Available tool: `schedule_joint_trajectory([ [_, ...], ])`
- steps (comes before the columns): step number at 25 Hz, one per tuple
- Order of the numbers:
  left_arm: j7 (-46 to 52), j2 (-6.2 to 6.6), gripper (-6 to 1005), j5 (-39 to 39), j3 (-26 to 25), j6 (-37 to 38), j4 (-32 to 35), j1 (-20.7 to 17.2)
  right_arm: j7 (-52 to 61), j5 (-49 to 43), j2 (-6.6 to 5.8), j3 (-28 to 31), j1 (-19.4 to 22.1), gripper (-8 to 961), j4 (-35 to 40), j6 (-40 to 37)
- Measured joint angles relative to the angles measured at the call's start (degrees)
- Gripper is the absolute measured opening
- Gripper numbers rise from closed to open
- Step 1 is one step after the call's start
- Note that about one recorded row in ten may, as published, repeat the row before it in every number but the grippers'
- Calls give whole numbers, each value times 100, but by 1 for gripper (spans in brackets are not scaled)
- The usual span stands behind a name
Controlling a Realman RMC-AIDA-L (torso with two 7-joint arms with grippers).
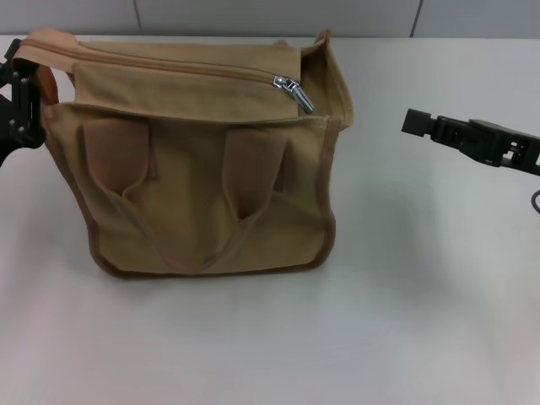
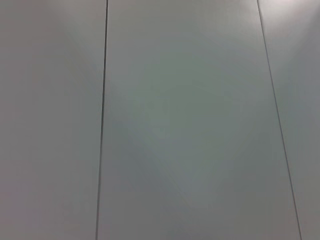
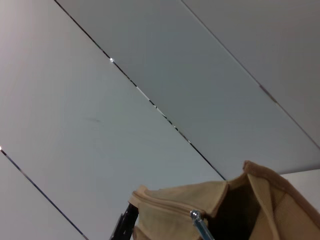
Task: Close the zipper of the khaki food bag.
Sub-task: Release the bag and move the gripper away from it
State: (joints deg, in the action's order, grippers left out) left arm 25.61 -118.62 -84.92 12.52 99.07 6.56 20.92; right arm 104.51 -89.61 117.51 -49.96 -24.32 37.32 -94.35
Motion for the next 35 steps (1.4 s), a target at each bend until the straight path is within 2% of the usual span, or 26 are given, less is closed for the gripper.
schedule_joint_trajectory([
  [4, 4, 3, 57, 0, 3, 3, -51, -7, -46, -40, -35, 6, 7, 5, -51, -30],
  [12, 6, 7, 58, -9, 7, -7, -59, -10, -1091, -264, -99, 452, 140, 159, -118, -515],
  [18, 6, 6, 58, -17, 14, -16, -59, -9, -1202, -380, -114, 584, 148, 353, -120, -526],
  [29, 45, 6, 59, -25, 13, -20, -58, -22, -1250, -451, -120, 605, 147, 594, -91, -566],
  [31, 64, 6, 60, -25, 13, -20, -58, -27, -1282, -452, -126, 624, 151, 677, -78, -597],
  [34, 138, 8, 60, -26, 13, -20, -42, -80, -1714, -459, -191, 724, 176, 801, -61, -1110],
  [35, 182, 10, 60, -27, 13, -20, -26, -97, -1898, -463, -219, 729, 190, 808, -67, -1322],
])
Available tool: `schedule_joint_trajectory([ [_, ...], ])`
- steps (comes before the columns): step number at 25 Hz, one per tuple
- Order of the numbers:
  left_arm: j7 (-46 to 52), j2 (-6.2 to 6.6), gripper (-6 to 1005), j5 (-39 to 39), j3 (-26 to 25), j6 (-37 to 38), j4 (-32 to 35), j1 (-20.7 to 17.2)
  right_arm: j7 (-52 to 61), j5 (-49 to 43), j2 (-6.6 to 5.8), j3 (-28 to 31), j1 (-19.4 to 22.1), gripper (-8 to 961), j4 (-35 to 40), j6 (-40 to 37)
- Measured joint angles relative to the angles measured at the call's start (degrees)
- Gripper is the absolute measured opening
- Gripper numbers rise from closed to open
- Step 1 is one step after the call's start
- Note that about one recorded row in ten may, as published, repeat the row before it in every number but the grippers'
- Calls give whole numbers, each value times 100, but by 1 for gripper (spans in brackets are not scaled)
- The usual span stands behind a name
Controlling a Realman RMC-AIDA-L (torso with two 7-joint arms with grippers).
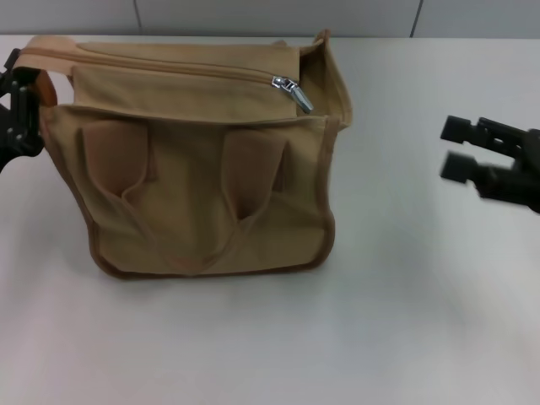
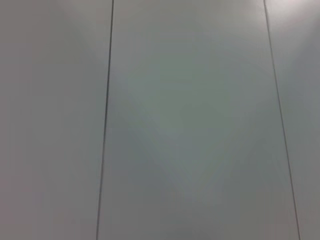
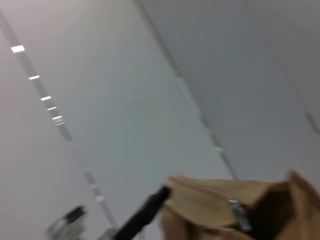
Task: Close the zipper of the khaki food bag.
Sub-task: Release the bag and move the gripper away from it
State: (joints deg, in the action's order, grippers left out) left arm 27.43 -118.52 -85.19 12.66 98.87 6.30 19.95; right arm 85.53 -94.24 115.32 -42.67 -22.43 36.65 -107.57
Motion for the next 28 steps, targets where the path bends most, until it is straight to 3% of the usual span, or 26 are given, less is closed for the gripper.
schedule_joint_trajectory([
  [5, 249, 17, 61, -16, 0, 14, 37, -45, -1101, -405, 28, -36, 121, 837, -16, -678],
  [8, 326, 19, 61, -24, 1, 13, 65, -75, -1958, -949, 206, -32, 254, 837, -42, -651],
  [13, 553, 22, 62, -31, 9, 2, 170, -88, -2574, -1361, 353, -15, 379, 837, -122, -321],
  [18, 584, 23, 62, -31, 9, 0, 187, -89, -3003, -1544, 355, -38, 411, 837, -502, 69],
  [28, 580, 23, 63, -33, 244, 13, 334, -131, -3041, -1571, 361, 5, 394, 837, -529, 86],
])
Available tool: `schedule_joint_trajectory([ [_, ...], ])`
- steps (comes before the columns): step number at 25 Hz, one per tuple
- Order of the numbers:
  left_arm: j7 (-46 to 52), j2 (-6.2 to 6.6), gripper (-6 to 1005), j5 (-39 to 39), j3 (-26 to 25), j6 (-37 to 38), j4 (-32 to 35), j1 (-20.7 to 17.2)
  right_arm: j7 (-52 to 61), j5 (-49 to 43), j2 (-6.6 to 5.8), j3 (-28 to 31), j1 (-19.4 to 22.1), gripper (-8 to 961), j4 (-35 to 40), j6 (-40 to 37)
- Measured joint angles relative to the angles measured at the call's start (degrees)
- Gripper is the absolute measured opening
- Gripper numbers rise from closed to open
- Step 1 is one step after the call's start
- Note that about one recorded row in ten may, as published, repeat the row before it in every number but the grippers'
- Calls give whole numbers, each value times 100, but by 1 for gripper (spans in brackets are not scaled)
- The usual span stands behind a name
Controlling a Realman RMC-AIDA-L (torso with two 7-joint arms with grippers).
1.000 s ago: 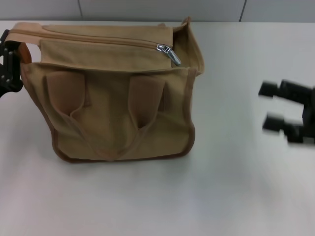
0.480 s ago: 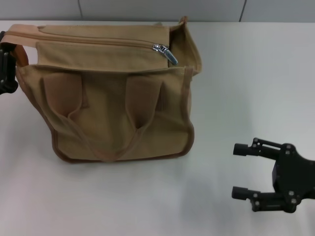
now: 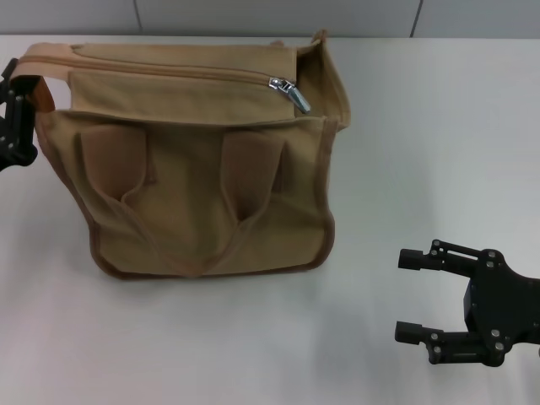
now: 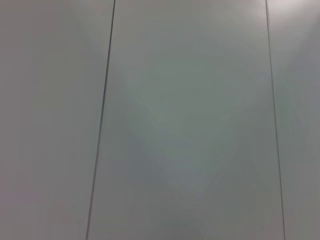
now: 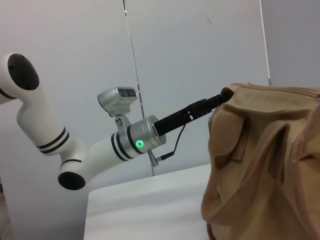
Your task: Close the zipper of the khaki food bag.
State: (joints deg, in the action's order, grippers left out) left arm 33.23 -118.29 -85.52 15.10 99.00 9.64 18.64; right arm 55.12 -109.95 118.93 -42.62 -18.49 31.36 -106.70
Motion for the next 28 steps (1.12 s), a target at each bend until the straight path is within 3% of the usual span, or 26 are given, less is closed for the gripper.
schedule_joint_trajectory([
  [5, 304, 5, 64, -2, 106, -32, 215, -65, 8, 19, 3, 0, 14, 837, 1, 2],
  [16, 498, 7, 442, -15, 176, -24, 403, -114, 33, 30, 7, -1, 5, 837, 2, 19],
  [20, 1341, 29, 571, -69, 505, 65, 1007, -206, 34, 39, 7, 17, 12, 837, 2, 27],
  [23, 1341, 29, 659, -69, 505, 65, 1007, -206, 34, 42, 7, 17, 12, 837, 2, 28],
  [25, 3323, 312, 726, -77, 971, 314, 1889, -338, 34, 43, 7, 17, 13, 837, 1, 35],
  [26, 3323, 312, 764, -77, 971, 314, 1889, -338, 34, 43, 7, 17, 13, 837, 1, 35],
  [28, 4139, 627, 840, -76, 1090, 619, 1965, -348, 35, 44, 7, 17, 16, 837, 1, 59],
])
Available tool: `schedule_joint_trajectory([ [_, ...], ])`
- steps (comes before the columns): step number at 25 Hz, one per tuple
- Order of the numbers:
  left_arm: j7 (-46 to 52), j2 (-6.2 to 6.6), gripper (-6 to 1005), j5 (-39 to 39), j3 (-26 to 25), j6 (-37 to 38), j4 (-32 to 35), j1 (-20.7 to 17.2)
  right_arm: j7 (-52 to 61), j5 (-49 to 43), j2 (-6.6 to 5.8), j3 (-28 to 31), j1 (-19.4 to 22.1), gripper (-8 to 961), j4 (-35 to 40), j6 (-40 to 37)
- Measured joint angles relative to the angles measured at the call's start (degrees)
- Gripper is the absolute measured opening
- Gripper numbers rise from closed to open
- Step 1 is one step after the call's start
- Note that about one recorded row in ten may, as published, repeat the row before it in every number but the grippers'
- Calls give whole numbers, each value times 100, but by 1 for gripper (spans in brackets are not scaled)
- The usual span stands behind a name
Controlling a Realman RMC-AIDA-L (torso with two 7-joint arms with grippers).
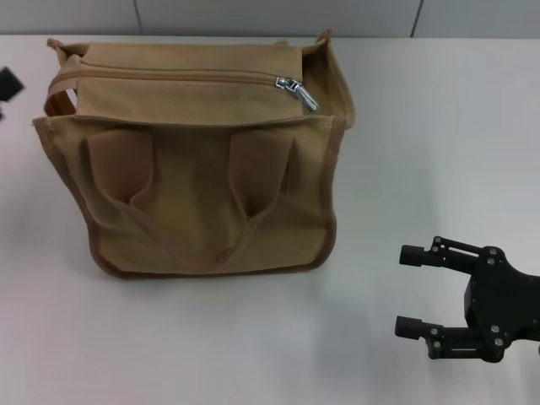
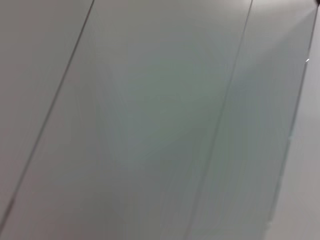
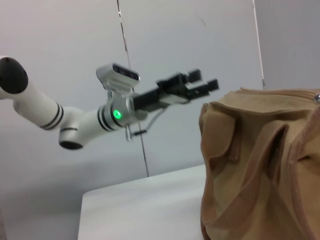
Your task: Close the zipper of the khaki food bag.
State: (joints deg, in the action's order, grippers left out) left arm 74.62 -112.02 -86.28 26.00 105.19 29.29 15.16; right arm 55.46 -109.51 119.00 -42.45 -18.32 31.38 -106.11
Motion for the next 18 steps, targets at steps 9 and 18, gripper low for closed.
schedule_joint_trajectory([
  [9, 1014, 429, 840, 37, 970, 1003, 99, 96, 0, 1, 0, 67, -8, 837, -20, 49],
  [18, 1090, 323, 840, 72, 1841, 1024, 333, 187, 0, -1, -17, 72, -28, 837, -122, 48],
])
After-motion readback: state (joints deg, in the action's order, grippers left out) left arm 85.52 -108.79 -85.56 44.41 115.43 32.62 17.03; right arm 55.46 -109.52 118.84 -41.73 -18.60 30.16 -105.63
